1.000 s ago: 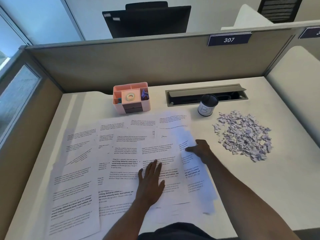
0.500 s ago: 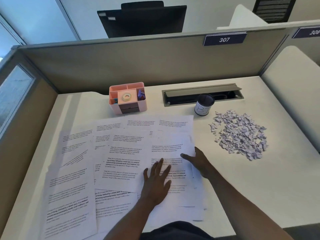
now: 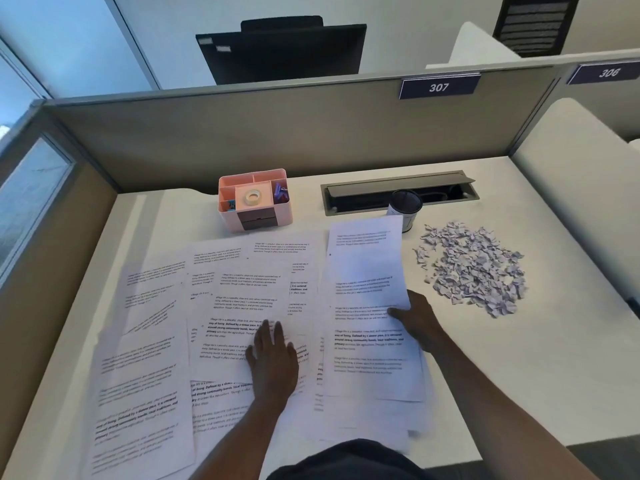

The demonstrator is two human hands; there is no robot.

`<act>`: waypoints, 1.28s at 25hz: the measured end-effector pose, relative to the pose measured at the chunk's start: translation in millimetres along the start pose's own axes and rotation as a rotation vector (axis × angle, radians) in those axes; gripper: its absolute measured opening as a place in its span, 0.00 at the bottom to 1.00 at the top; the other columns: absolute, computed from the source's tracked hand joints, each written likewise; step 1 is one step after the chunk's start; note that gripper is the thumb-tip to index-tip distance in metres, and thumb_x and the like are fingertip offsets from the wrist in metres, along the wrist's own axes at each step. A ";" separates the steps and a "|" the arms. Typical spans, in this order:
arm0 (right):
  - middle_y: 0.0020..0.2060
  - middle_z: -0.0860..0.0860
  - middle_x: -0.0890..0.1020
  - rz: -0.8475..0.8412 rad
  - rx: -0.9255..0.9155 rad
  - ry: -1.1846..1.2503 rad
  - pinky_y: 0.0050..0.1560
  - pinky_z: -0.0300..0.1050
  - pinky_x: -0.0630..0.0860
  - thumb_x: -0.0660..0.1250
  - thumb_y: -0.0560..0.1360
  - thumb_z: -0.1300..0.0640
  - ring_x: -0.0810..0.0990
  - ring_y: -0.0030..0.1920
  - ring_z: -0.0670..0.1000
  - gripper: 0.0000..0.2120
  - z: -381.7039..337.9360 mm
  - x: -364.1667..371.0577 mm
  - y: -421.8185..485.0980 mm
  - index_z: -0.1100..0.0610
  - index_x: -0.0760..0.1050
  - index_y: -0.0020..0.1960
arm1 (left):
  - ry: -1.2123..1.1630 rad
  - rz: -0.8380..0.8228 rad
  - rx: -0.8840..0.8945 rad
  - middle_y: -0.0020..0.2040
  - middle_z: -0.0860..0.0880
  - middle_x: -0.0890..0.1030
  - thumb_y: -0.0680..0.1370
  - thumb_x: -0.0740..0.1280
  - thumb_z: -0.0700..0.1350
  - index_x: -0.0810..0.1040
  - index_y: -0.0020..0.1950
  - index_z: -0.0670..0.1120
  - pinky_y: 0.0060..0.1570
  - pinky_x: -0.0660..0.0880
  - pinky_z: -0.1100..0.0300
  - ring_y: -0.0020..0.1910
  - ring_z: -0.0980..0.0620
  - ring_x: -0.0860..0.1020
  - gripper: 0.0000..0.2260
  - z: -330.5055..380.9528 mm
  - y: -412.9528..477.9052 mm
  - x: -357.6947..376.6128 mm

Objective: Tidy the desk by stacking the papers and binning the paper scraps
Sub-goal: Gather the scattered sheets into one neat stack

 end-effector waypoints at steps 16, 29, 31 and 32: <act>0.55 0.62 0.85 -0.118 0.065 0.105 0.49 0.56 0.85 0.75 0.74 0.65 0.87 0.48 0.58 0.18 -23.4 4.5 -22.9 0.64 0.79 0.63 | -1.136 -0.470 -0.273 0.61 0.38 0.85 0.77 0.78 0.46 0.80 0.65 0.41 0.44 0.84 0.50 0.50 0.42 0.86 0.19 42.5 33.5 5.5; 0.50 0.50 0.88 0.089 -0.179 0.091 0.51 0.60 0.84 0.67 0.79 0.64 0.87 0.48 0.53 0.12 -82.4 1.9 -43.2 0.54 0.81 0.59 | -1.071 -0.124 0.013 0.61 0.53 0.84 0.86 0.64 0.41 0.75 0.71 0.53 0.59 0.82 0.53 0.55 0.56 0.83 0.15 81.0 34.5 -73.8; 0.51 0.49 0.87 0.147 -0.248 0.152 0.49 0.56 0.85 0.66 0.80 0.62 0.87 0.48 0.52 0.11 -111.4 -7.0 -46.9 0.52 0.80 0.60 | -1.123 -0.073 0.080 0.60 0.55 0.84 0.87 0.63 0.43 0.74 0.70 0.54 0.58 0.83 0.52 0.56 0.54 0.84 0.13 99.1 40.4 -103.2; 0.52 0.49 0.87 0.169 -0.292 0.184 0.47 0.52 0.85 0.65 0.81 0.62 0.87 0.49 0.51 0.12 -125.4 -10.8 -49.1 0.53 0.79 0.62 | -1.139 -0.045 0.118 0.61 0.54 0.84 0.87 0.62 0.44 0.74 0.70 0.55 0.58 0.84 0.49 0.58 0.52 0.85 0.13 108.2 41.6 -117.3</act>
Point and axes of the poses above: each hand's wrist, its own y-axis towards the middle knuckle, its own x-axis out of the palm, z = x × y, the point moved 10 cm from there along y, towards the middle knuckle
